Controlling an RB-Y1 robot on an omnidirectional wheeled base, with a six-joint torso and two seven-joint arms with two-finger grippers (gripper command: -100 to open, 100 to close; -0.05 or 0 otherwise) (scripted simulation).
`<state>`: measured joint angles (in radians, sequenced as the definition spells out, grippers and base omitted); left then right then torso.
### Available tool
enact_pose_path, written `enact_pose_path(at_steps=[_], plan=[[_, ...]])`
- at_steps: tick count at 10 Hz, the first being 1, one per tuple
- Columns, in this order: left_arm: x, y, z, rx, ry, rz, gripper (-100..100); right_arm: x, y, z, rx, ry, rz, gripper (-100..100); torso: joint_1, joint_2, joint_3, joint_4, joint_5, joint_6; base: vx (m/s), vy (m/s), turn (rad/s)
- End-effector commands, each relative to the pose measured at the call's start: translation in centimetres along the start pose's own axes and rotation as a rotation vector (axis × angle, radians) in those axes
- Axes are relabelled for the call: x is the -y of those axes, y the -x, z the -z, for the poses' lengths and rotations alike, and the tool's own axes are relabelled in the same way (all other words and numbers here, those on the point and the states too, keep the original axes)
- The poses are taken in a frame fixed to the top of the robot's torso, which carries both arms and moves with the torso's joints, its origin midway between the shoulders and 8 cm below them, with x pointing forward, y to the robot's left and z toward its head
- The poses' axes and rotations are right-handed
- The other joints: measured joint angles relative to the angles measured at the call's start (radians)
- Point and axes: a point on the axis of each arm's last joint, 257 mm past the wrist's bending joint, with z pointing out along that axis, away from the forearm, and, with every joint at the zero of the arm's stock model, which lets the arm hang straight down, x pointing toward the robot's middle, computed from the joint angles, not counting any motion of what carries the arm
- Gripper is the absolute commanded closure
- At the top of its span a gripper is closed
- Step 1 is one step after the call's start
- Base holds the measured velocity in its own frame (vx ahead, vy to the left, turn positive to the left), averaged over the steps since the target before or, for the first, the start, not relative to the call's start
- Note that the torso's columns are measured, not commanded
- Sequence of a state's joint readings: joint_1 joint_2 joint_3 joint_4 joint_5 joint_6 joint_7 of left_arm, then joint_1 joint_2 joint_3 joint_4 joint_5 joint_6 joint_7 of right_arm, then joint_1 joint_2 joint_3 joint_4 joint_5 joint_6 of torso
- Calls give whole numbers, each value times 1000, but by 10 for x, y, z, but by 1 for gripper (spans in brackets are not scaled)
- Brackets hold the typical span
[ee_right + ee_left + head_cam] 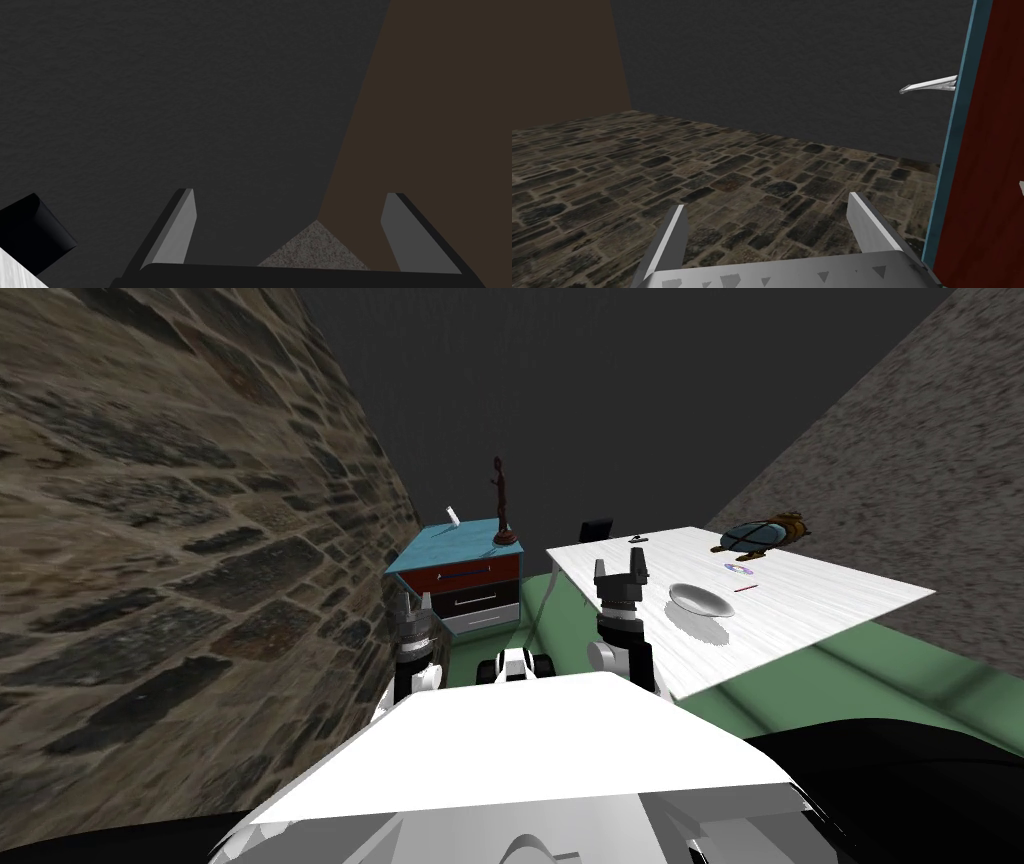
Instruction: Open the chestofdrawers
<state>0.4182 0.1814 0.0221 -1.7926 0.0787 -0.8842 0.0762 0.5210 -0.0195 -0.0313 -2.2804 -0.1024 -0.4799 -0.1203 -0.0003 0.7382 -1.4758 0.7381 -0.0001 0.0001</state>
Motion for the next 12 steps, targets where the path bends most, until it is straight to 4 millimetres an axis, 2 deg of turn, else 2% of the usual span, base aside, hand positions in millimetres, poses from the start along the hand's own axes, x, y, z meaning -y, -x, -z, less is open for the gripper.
enact_pose_path(at_steps=[1,12], plan=[[-10,3,13,0,-2,-6,-100,0,0,0,0,0,0,0,1,3,1,1,0,0,90,-11,2],[-50,16,64,8,38,-19,-100,0,0,0,0,0,0,0,0,-1,-1,0,0,0,100,-21,2]])
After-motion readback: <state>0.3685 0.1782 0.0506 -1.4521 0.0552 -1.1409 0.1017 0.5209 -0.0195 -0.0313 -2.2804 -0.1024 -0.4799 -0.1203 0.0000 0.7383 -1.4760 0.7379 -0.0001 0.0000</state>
